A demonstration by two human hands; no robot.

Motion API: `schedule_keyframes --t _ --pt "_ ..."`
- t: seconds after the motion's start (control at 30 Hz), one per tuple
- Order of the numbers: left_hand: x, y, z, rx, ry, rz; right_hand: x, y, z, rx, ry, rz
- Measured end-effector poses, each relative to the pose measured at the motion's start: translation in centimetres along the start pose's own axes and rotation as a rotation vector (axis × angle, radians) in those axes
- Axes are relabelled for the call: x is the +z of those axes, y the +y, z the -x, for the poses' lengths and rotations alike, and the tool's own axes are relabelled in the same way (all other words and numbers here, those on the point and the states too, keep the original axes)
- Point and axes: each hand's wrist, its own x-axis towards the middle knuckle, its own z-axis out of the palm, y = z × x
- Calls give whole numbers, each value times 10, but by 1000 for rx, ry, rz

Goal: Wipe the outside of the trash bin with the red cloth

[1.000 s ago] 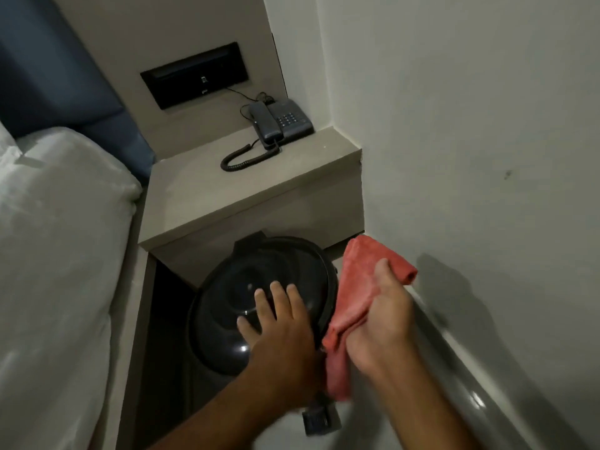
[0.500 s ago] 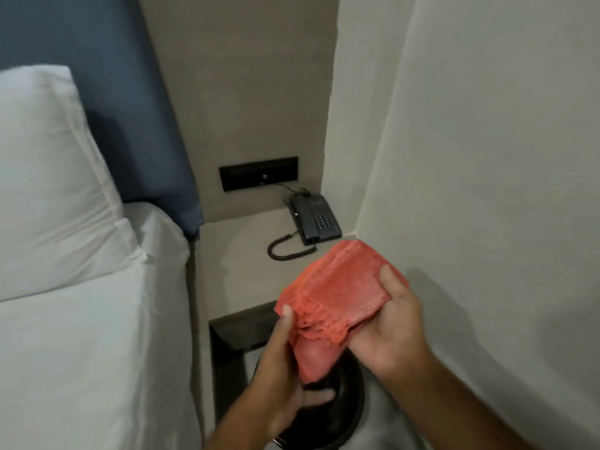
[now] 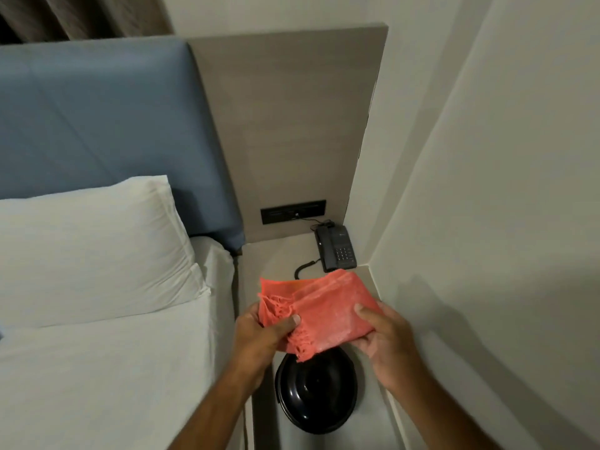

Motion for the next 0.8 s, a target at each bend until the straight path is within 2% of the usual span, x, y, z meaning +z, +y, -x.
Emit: schedule_keyframes --t 0.17,0.23,0.37,0.6,0.7,0.8 --pt "19 -8 -52 -7 68 -71 -16 -6 -67 -18 89 387" --pt "27 -21 -82 -23 126 -119 -19 4 -105 4 73 506" --pt "30 -74 -161 -97 237 -176 -21 52 -191 121 -54 577" --pt "-2 -204 -307 -168 408 -205 -27 193 -344 321 -182 628" --pt "-22 -244 -345 -251 406 -216 -27 236 -374 364 -209 686" --pt "-39 -255 -355 -311 423 -264 -24 244 -378 367 -261 769"
